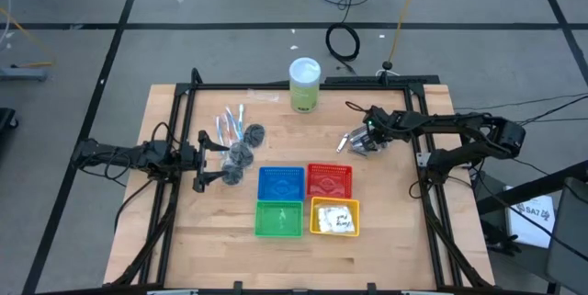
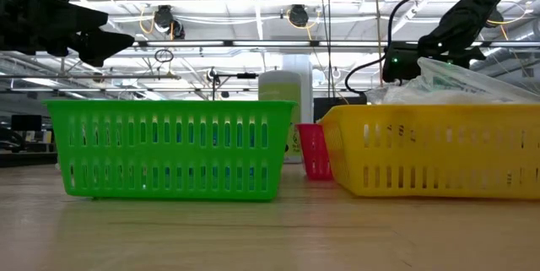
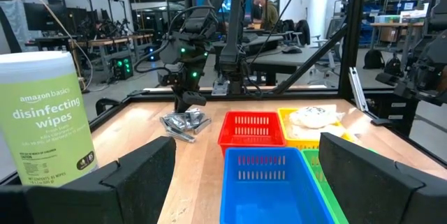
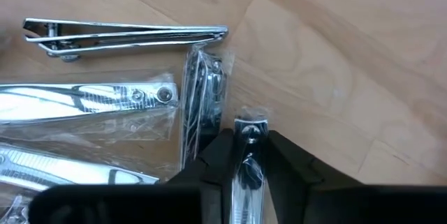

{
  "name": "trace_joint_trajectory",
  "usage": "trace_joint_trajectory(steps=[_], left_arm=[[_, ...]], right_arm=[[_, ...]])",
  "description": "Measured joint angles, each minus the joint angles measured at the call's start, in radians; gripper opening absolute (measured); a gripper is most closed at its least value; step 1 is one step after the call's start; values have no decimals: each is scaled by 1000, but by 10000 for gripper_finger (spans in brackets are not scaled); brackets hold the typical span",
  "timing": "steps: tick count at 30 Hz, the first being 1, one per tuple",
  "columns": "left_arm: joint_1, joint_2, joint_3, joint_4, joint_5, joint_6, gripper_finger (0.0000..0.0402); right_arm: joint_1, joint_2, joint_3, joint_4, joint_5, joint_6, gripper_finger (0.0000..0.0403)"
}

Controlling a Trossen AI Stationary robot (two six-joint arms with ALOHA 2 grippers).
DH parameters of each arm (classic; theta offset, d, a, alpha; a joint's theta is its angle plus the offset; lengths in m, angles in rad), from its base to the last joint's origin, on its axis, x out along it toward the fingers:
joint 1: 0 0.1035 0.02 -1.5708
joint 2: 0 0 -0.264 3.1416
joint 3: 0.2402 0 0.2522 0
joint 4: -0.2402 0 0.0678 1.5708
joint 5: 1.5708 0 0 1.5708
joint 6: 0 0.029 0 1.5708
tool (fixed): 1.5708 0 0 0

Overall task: Pick & Place Travel size toiletries
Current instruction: Put the nail cutter into the red basket

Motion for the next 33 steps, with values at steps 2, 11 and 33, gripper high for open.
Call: trace_joint_trajectory(steps=[2,11,33], left_arm=[[0,0,0,0,0,0,347],[0,0,0,0,0,0,347],[0,0,0,0,0,0,347]], right_arm=[[0,0,0,1,2,-18,64],[1,-98,-2,11,4,-52,49],[4,-361,-3,17,-1,-105,52]])
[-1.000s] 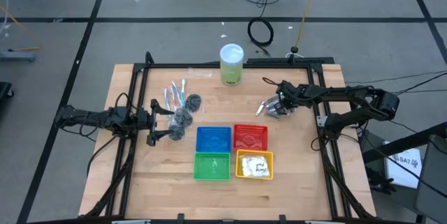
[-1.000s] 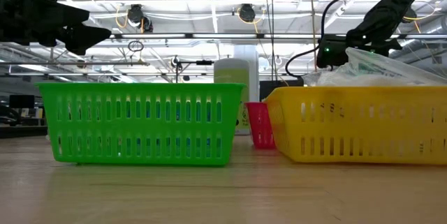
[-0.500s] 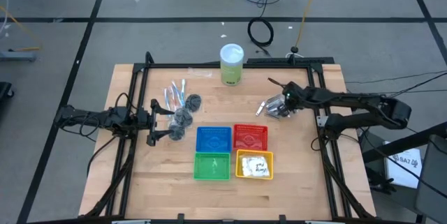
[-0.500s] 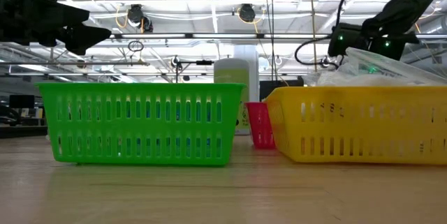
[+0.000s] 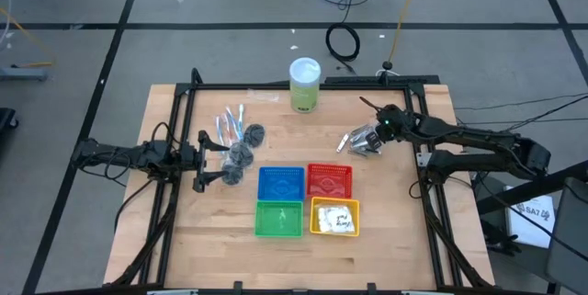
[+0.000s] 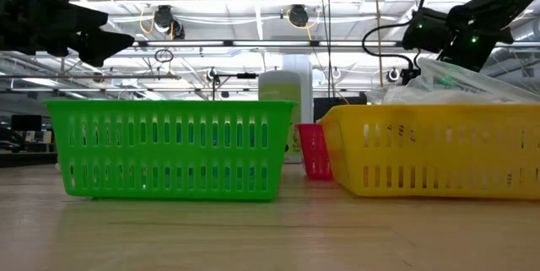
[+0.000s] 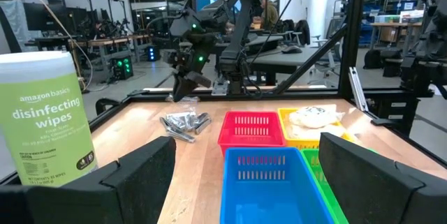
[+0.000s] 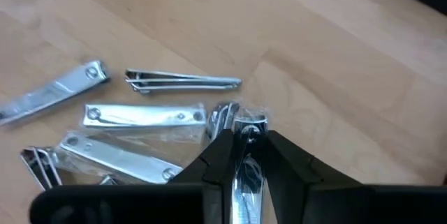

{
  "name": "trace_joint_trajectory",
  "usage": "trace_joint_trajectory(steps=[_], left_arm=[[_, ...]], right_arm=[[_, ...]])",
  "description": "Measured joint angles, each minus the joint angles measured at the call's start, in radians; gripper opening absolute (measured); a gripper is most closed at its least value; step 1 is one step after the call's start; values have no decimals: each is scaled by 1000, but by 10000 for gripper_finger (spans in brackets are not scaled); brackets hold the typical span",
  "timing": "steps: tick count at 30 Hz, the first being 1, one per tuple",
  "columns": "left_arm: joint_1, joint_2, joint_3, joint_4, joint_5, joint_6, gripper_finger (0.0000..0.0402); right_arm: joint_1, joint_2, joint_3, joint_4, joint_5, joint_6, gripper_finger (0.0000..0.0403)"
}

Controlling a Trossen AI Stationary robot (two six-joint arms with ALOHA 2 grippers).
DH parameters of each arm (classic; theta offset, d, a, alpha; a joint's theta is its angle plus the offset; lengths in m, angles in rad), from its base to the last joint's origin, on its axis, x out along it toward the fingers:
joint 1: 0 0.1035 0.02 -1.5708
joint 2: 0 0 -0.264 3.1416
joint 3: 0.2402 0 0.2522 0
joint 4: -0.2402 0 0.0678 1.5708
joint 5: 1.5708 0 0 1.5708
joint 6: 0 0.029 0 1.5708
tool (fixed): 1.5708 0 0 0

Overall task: Pick & Place Travel size toiletries
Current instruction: Put the nail cutter into the red basket

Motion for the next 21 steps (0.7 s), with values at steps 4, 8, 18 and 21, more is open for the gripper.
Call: trace_joint_trajectory(steps=[4,8,18,21], left_arm=[[0,0,0,0,0,0,347],[0,0,0,0,0,0,347],[0,0,0,0,0,0,347],[0,0,0,0,0,0,347]], right_arm=[[23,-22,1,31,-8,-6,52],[51,-41,2,106,-87,-20,52],[202,-55,2,292,-231,-33,52],[266,-55,2,357,-266,-34,52]])
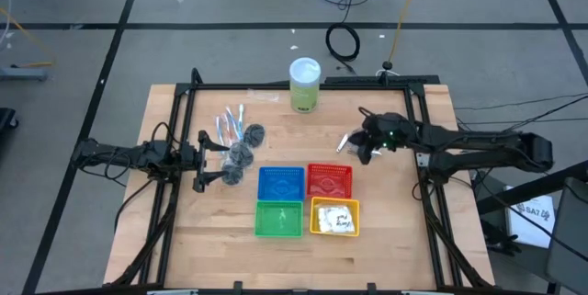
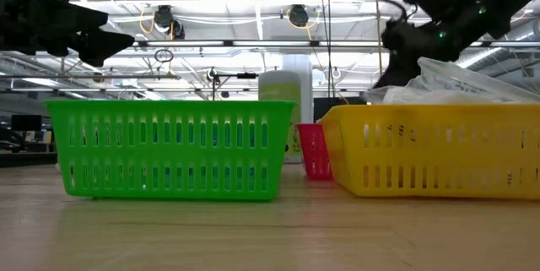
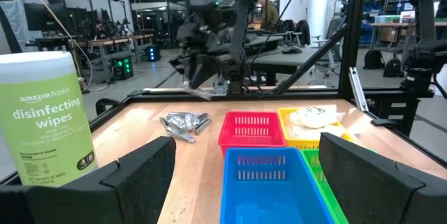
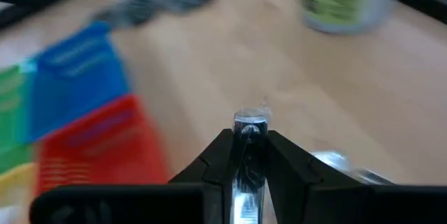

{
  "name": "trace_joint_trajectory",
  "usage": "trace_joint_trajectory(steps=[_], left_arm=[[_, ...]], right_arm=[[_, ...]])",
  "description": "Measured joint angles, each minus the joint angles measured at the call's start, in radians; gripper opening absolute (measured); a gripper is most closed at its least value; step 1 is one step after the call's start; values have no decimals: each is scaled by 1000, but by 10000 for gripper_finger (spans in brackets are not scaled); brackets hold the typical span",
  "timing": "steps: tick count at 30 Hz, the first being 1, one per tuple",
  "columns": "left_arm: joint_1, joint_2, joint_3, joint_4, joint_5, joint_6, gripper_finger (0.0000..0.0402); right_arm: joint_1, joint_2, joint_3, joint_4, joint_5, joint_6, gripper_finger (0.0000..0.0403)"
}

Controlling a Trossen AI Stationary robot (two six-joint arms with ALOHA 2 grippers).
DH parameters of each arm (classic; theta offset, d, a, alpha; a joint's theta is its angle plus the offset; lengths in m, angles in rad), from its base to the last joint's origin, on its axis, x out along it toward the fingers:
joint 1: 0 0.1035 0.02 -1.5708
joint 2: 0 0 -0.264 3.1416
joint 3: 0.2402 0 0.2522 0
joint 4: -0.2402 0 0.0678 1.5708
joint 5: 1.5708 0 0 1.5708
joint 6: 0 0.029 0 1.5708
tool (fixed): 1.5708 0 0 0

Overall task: Pick & Place Travel size toiletries
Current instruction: Put the nail cutter into the red basket

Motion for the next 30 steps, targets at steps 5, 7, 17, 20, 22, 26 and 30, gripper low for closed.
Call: trace_joint_trajectory(steps=[5,7,17,20,22,26,30], left_arm=[[0,0,0,0,0,0,347],[0,0,0,0,0,0,347],[0,0,0,0,0,0,347],[0,0,0,0,0,0,347],[0,0,0,0,0,0,347],[0,0,0,0,0,0,347],[0,0,0,0,0,0,347]], right_arm=[[119,10,0,159,-67,32,52],[171,25,1,225,-97,58,52],[354,227,149,202,-96,9,52],[366,319,211,150,-95,-49,52],[366,378,237,129,-95,-79,52],[356,479,252,127,-94,-109,52],[355,543,252,116,-94,-120,52]])
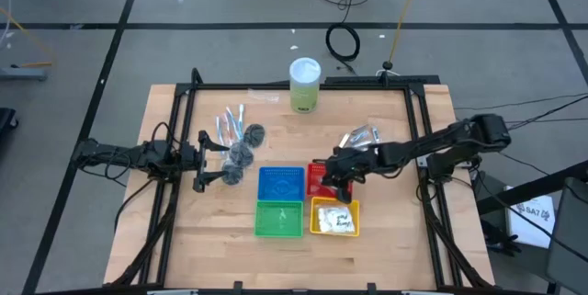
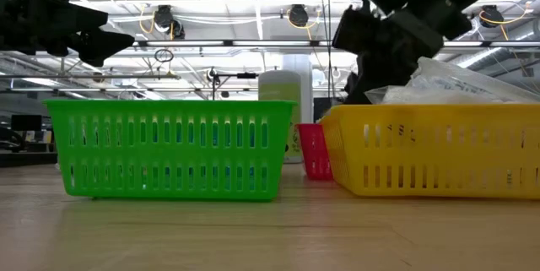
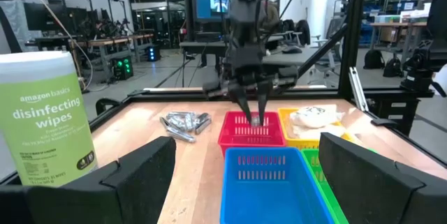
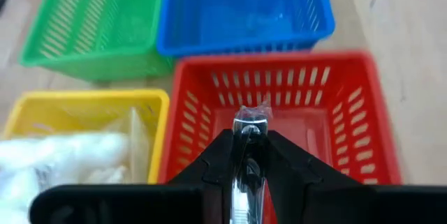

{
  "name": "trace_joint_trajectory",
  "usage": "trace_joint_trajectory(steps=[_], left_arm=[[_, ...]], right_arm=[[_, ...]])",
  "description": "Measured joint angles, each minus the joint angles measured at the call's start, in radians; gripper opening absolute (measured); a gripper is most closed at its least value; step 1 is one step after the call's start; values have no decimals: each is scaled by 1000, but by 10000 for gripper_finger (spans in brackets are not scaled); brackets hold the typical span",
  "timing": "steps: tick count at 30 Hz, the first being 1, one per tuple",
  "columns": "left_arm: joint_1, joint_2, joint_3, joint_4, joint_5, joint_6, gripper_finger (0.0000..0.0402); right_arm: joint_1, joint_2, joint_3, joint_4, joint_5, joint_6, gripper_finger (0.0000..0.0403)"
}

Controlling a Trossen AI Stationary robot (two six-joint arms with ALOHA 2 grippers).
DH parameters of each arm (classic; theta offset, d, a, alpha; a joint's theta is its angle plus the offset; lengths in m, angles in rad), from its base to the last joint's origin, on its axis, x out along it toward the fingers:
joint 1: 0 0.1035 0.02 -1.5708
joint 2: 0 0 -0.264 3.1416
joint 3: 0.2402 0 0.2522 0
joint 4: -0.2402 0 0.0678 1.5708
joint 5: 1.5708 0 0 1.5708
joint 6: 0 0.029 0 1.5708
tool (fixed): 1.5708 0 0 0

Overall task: Pick & Place Travel size toiletries
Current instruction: Put the nail cutter into the red basket

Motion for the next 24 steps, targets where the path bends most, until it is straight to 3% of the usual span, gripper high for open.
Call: trace_joint_trajectory(steps=[24], left_arm=[[0,0,0,0,0,0,347]], right_arm=[[0,12,0,-4,0,0,88]])
